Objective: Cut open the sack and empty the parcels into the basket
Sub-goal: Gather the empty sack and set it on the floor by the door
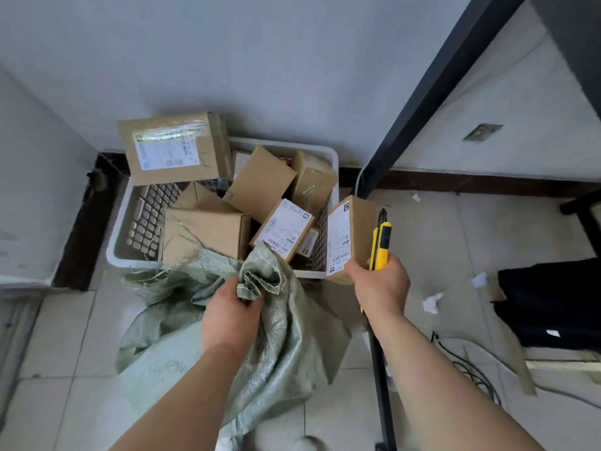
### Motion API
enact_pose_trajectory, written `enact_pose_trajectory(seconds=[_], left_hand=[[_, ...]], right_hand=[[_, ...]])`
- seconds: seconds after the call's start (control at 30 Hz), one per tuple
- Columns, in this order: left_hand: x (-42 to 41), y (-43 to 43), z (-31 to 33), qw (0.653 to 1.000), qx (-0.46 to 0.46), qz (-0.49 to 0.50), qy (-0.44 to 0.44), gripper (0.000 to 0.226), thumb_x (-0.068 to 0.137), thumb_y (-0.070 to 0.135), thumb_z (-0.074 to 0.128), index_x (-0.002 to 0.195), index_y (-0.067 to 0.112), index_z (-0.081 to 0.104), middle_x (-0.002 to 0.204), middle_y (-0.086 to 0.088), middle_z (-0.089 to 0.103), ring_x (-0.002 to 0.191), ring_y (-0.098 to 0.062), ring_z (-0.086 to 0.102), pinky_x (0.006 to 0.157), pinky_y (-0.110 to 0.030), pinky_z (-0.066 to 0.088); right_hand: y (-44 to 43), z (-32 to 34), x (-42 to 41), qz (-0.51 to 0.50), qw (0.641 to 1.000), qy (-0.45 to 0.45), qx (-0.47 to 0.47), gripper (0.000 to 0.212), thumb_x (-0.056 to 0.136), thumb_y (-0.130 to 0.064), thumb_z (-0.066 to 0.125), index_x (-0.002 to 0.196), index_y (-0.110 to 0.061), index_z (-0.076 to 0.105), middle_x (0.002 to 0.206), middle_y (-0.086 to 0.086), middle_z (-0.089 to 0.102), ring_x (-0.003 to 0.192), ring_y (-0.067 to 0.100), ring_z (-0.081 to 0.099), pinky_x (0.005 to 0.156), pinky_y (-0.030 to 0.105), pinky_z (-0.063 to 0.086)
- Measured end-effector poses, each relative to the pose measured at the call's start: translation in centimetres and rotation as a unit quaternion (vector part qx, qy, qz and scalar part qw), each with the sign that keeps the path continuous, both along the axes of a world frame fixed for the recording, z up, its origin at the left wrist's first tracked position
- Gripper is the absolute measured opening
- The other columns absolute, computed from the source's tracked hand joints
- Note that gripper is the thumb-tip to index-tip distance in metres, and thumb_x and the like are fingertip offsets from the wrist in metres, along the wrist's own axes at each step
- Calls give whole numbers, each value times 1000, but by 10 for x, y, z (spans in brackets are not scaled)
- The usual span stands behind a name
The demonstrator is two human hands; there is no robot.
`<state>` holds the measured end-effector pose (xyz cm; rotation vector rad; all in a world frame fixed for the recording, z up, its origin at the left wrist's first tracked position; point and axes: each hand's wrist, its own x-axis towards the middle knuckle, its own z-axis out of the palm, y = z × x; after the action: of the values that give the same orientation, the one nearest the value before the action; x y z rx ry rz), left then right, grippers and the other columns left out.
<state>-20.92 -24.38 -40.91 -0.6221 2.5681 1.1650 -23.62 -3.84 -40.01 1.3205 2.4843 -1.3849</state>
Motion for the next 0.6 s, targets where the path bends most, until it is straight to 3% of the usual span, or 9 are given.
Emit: enact_pose_trajectory(seconds=[0.1,0.23,0.43,0.6], left_hand=[[-6,-10,-2,1000,2,16,-2,9,83,19,64,90,19,59,76,0,59,75,-26,56,65,-30,41],[-11,-25,-13,1000,4,29,-11,7,83,20,63,86,19,56,76,-2,62,75,-28,58,63,-31,43],[-17,-40,-18,998,2,58,-22,22,84,24,63,103,18,55,82,-2,62,78,-28,57,68,-34,47],[-22,-48,-15,997,12,71,-39,36,85,26,65,117,19,50,88,0,62,77,-22,55,67,-30,42]], right_hand=[[-17,-14,-24,11,999,-33,-16,29,71,-29,74,77,-10,52,81,10,61,62,26,55,48,25,40],[-36,-38,-48,43,997,-63,11,36,73,-31,75,92,-6,59,98,13,63,70,25,59,50,28,46],[-42,-53,-53,93,987,-129,33,45,71,-27,81,102,-5,58,102,13,63,83,30,63,54,27,43],[-42,-54,-45,83,988,-128,24,39,70,-25,81,88,-8,52,90,11,60,62,19,52,43,24,33]])
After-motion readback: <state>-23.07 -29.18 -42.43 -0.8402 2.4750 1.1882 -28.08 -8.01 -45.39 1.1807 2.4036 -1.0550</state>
